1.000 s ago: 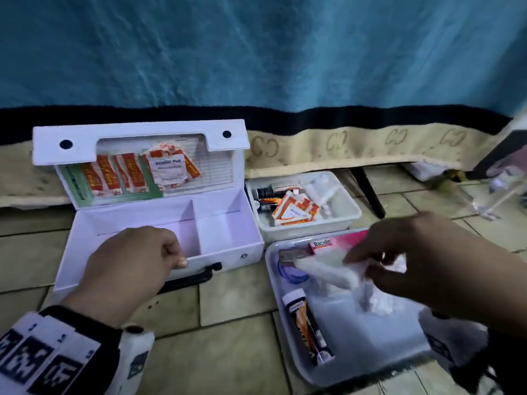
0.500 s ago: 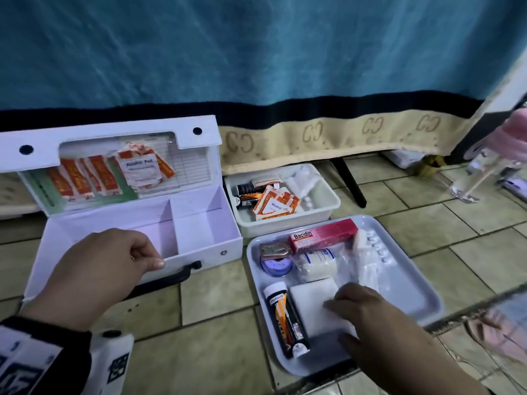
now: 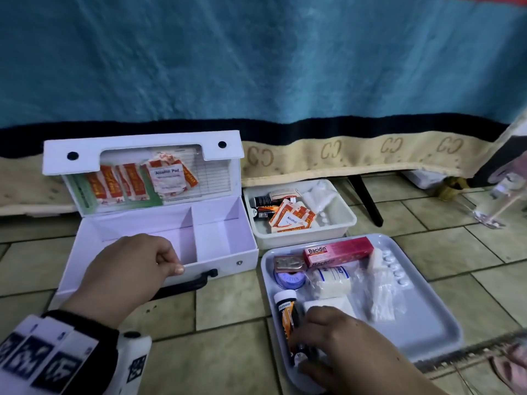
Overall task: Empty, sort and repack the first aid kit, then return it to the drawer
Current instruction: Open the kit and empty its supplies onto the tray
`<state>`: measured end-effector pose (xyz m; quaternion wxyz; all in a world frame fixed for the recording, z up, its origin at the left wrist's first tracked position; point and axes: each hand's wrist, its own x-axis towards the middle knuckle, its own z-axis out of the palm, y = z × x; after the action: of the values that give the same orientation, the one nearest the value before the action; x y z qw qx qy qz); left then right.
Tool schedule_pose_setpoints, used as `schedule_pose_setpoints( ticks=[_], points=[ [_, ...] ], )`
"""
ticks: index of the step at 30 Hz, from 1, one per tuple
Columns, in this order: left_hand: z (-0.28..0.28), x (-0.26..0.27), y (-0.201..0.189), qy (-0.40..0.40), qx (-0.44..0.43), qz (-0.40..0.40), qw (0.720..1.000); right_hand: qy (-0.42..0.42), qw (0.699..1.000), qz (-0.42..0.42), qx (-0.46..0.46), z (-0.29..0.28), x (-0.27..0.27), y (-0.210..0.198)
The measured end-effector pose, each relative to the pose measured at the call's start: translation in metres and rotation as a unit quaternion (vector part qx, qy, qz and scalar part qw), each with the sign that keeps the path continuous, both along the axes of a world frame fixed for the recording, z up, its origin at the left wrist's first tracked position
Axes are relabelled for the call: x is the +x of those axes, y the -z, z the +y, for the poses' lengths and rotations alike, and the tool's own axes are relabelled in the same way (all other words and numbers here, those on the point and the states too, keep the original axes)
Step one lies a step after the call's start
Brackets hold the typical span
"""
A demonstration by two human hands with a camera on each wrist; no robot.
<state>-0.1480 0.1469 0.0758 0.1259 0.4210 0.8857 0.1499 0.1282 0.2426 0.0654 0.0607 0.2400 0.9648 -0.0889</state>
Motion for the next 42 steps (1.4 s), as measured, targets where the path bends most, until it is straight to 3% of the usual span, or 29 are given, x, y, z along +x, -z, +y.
schedule_pose_setpoints(
  ticks=[3, 8, 11, 16, 19, 22, 26, 29, 32, 38, 42],
  points=[
    [0.000, 0.002, -0.001, 0.001, 0.000, 0.004, 1.000, -0.012, 0.993, 0.009, -0.117, 0.002, -0.011, -0.022],
    [0.002, 0.004, -0.001, 0.007, -0.005, 0.030, 1.000, -0.050, 0.991, 0.064, -0.106, 0.018, -0.060, -0.064],
    [0.003, 0.006, 0.001, 0.001, -0.005, 0.046, 0.999, -0.055, 0.995, 0.002, -0.085, 0.032, -0.105, -0.078],
    [0.004, 0.001, -0.001, -0.001, -0.001, 0.023, 1.000, -0.001, 0.997, -0.059, -0.045, 0.069, -0.167, -0.065],
    [0.005, 0.002, 0.000, 0.006, -0.003, 0.040, 0.999, 0.021, 0.996, 0.090, -0.016, 0.080, -0.185, -0.064],
    [0.004, 0.005, 0.004, -0.001, 0.000, 0.067, 0.998, 0.006, 0.973, 0.231, 0.015, 0.082, -0.201, -0.066],
    [0.005, 0.004, 0.006, -0.006, 0.000, 0.066, 0.998, -0.043, 0.973, 0.226, 0.019, 0.080, -0.229, -0.070],
    [0.004, 0.003, 0.008, -0.006, 0.000, 0.066, 0.998, -0.024, 0.974, 0.224, 0.019, 0.079, -0.248, -0.077],
    [0.004, 0.003, 0.007, -0.003, -0.007, 0.063, 0.998, -0.008, 0.986, 0.165, 0.035, 0.077, -0.258, -0.084],
    [0.006, 0.004, 0.005, 0.009, -0.026, 0.074, 0.997, -0.027, 0.984, 0.086, 0.156, 0.065, -0.269, -0.094],
    [0.006, 0.004, 0.005, 0.011, -0.039, 0.085, 0.996, -0.060, 0.979, 0.057, 0.186, 0.057, -0.275, -0.094]
  ],
)
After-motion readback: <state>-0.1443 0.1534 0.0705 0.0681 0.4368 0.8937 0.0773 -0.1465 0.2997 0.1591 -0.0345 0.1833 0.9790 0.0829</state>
